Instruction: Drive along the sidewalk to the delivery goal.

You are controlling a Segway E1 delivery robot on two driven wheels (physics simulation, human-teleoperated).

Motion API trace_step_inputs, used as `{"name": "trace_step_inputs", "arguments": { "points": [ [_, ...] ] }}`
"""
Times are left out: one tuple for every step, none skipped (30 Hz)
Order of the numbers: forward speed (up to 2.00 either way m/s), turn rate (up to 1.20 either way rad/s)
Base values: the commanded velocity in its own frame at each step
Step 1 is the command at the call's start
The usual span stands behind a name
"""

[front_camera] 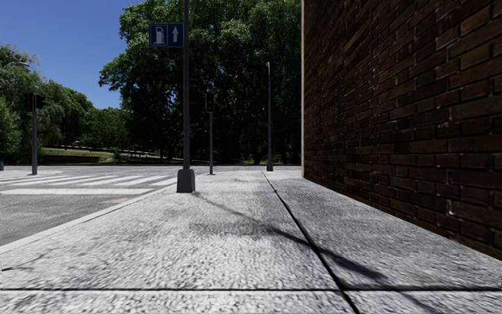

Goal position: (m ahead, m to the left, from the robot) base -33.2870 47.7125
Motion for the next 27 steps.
{"name": "trace_step_inputs", "arguments": {
  "points": [
    [2.00,0.00],
    [2.00,0.00],
    [2.00,0.00],
    [2.00,0.00],
    [2.00,0.00],
    [2.00,0.00],
    [2.00,0.00],
    [2.00,0.00],
    [2.00,0.00],
    [2.00,0.00],
    [2.00,0.00],
    [2.00,0.00],
    [2.00,0.00],
    [2.00,0.00],
    [2.00,0.00],
    [2.00,0.00],
    [2.00,0.00],
    [2.00,0.00],
    [2.00,0.00],
    [2.00,0.00],
    [2.00,0.00],
    [2.00,0.00],
    [2.00,0.00],
    [2.00,0.00],
    [2.00,0.00],
    [2.00,0.00],
    [2.00,0.00]
  ]
}}
